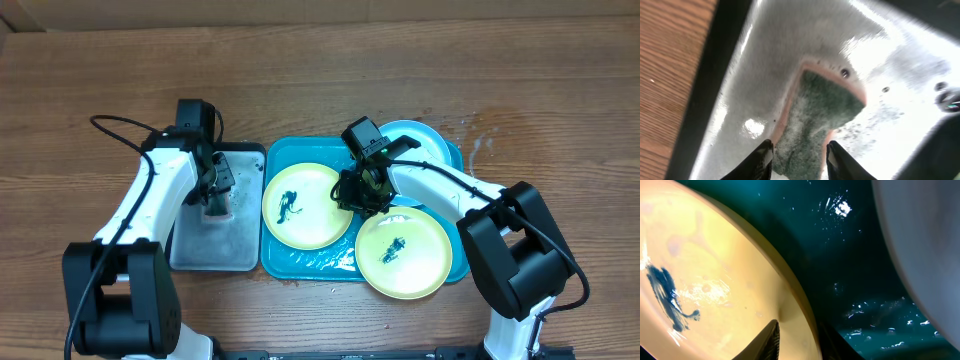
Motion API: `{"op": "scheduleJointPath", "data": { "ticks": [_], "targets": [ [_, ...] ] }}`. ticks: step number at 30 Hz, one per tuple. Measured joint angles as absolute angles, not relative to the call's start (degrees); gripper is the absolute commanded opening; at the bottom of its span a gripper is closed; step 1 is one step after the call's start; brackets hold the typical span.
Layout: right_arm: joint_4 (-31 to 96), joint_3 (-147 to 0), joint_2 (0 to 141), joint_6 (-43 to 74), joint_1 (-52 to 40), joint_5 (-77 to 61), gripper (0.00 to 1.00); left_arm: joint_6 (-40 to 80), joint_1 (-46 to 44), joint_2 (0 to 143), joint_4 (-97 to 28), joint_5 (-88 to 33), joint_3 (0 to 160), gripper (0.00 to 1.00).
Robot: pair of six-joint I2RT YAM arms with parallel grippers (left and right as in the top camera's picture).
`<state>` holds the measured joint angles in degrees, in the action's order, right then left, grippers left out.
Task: Clean dirty plates on tray and stack at the side
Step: 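Lower the left gripper into the grey tray and grasp the sponge, then lift the sponge with the left gripper out of the soapy water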
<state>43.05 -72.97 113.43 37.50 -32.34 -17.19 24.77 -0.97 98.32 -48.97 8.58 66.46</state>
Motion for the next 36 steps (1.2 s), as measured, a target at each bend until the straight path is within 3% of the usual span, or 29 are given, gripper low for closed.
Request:
{"op": "scheduleJointPath", "data": {
  "ticks": [6, 26, 36],
  "targets": [
    [43.1, -73.0, 113.4, 37.5, -32.3, -17.2, 0.28, 24.2, -1.0, 97.7, -49.1, 7.4, 67.1, 0.31],
    [43.1, -73.0, 113.4, 37.5, -32.3, -17.2, 0.28, 23.8, -1.0, 99.5, -46.4, 6.2, 64.0, 0.34],
    [43.2, -73.0, 113.4, 37.5, -32.4, -17.2, 0.28, 22.0, -1.0, 99.5, -42.7, 6.1, 61.4, 0.26]
  ]
}}
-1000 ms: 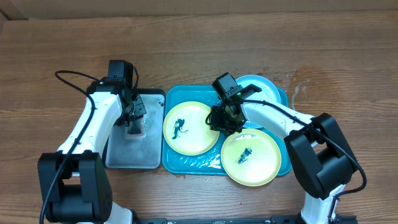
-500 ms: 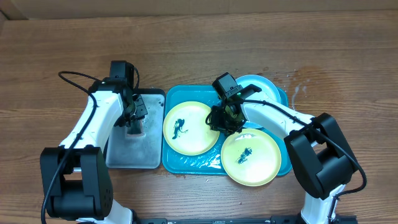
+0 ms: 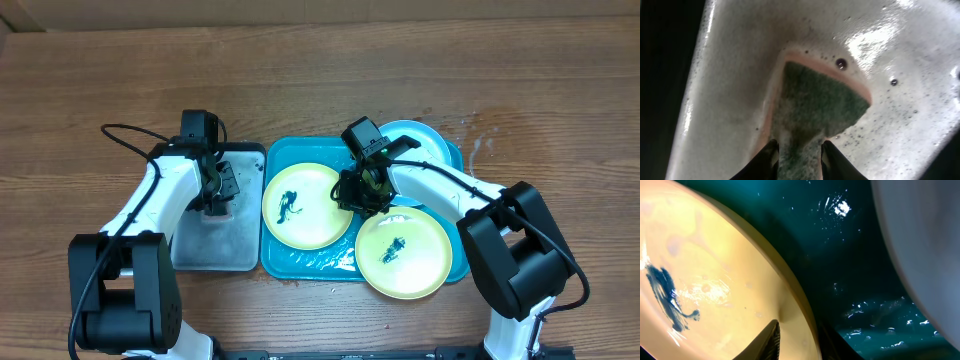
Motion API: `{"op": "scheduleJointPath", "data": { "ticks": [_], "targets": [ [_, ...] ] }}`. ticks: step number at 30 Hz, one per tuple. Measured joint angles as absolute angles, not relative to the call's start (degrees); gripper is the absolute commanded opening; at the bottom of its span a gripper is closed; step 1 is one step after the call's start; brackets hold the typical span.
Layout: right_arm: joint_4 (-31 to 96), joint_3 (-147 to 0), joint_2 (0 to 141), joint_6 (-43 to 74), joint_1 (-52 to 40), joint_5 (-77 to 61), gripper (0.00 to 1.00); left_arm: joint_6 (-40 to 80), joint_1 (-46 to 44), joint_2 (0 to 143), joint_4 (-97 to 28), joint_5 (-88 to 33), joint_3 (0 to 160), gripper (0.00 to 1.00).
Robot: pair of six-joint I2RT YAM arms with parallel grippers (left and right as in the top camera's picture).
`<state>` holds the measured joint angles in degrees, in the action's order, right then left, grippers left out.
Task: Clean dirty plates on tray and stack at the side
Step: 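Lift the sponge with the left gripper out of the soapy water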
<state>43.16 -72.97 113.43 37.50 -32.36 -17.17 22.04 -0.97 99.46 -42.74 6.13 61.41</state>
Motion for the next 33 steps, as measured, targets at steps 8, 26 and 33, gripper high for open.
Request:
{"op": "scheduleJointPath", "data": {
  "ticks": [8, 26, 33],
  "targets": [
    [43.2, -73.0, 113.4, 37.5, -32.4, -17.2, 0.28, 20.8, -1.0, 99.5, -41.0, 4.2, 61.4, 0.22],
    [43.3, -73.0, 113.4, 37.5, -32.3, -17.2, 0.27, 20.8, -1.0, 99.5, -39.1, 4.5, 59.7, 0.23],
    [43.3, -73.0, 113.4, 37.5, -32.3, -17.2, 0.28, 20.6, -0.8, 99.5, -37.4, 5.0, 58.1, 0.04]
  ]
}}
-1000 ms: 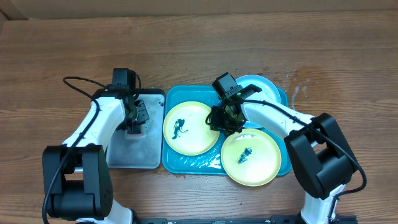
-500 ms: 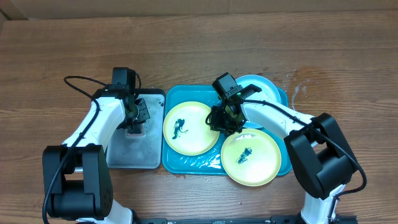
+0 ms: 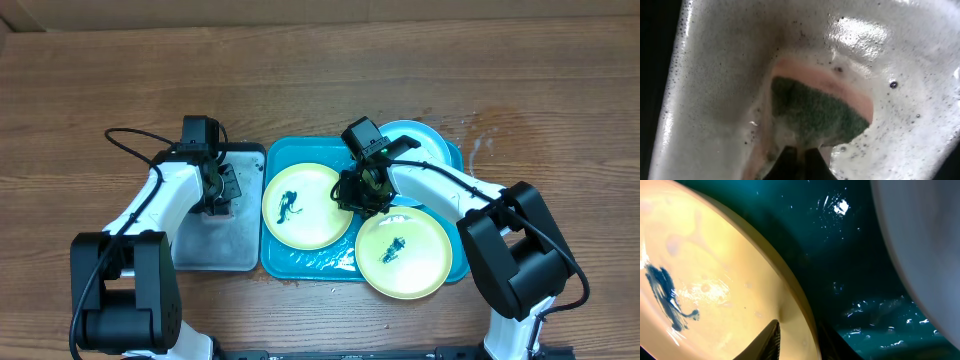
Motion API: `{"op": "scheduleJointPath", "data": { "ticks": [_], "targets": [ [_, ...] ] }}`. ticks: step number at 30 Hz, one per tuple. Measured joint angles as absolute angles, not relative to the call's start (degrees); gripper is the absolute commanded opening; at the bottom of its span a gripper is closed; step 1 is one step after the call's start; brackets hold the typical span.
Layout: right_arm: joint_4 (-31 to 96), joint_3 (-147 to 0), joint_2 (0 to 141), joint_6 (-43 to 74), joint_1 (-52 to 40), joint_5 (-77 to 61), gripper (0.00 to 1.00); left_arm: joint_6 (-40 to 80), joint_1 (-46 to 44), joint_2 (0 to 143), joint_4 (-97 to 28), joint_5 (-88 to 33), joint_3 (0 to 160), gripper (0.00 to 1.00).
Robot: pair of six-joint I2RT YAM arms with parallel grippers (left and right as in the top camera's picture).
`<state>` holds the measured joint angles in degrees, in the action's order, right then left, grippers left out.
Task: Clean dirty plates on tray and stack at the side
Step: 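Lift the sponge with the left gripper out of the soapy water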
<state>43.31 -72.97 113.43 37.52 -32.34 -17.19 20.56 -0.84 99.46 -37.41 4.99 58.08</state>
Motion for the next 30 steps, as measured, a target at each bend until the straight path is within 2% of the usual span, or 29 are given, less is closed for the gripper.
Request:
{"op": "scheduleJointPath", "data": {
  "ticks": [6, 11, 13, 15, 16, 23, 30],
  "targets": [
    [43.3, -73.0, 113.4, 37.5, -32.3, -17.2, 0.26, 20.6, -0.6, 99.5, -38.5, 3.6, 58.1, 0.04],
    [43.5, -73.0, 113.4, 37.5, -32.3, -17.1, 0.24, 21.0, -0.6, 99.4, -44.9, 3.0, 59.9, 0.04],
    [43.7, -73.0, 113.4, 37.5, -32.3, -17.1, 0.19, 21.0, -0.6, 98.9, -48.3, 2.8, 61.5, 0.04],
    [44.1, -73.0, 113.4, 36.8, -32.3, -17.0, 0.06, 21.0, -0.8, 97.3, -50.3, 2.6, 62.9, 0.04],
    [44.4, -72.9, 113.5, 36.5, -32.3, -16.7, 0.04, 21.0, -0.8, 96.1, -50.7, 2.5, 63.5, 0.04],
    [44.6, -72.9, 113.6, 34.8, -32.3, -16.5, 0.04, 18.7, -3.1, 85.8, -51.5, -3.8, 65.6, 0.04],
    [45.0, -73.2, 113.6, 34.4, -32.4, -15.4, 0.04, 17.8, -5.5, 85.0, -54.7, -10.1, 65.6, 0.04]
  ]
}}
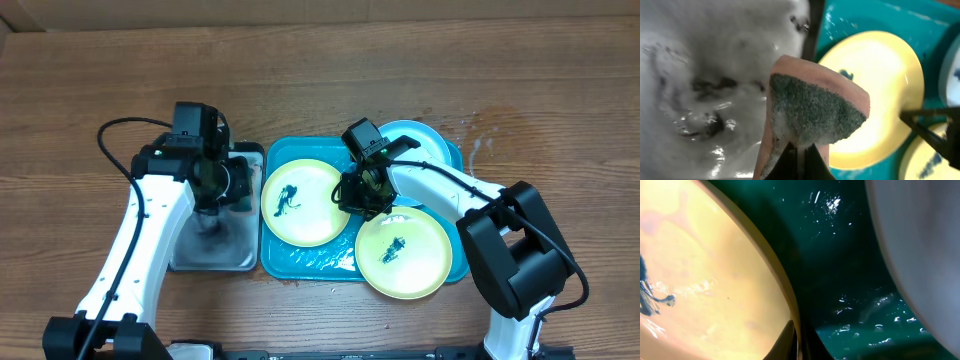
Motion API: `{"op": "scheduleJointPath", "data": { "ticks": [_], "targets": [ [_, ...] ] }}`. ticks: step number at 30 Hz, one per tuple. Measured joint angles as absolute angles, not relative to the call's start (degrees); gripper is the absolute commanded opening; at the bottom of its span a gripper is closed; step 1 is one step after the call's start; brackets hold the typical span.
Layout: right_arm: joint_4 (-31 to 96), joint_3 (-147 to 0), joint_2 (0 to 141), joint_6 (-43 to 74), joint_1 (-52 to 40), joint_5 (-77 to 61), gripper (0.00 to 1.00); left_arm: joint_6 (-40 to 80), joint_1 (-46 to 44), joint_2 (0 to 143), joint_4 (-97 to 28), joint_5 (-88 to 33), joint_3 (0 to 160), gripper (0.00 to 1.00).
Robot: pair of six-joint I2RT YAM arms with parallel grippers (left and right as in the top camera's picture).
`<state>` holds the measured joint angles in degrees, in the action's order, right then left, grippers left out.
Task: Clean dirty plates on tray and stack at the side
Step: 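Lift the sponge with the left gripper out of the soapy water, then scrub the held yellow plate's surface with the sponge in the left gripper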
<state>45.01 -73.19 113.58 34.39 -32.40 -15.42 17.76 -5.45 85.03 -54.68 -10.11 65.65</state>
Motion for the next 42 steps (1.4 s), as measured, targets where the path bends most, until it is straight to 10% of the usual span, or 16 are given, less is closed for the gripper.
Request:
{"op": "scheduleJointPath", "data": {
  "ticks": [42],
  "targets": [
    [53.8, -76.0, 113.0, 32.8, -33.1, -1.0, 0.04, 30.6, -24.4, 110.3, -34.3, -26.6, 67.1, 0.04]
  ]
}}
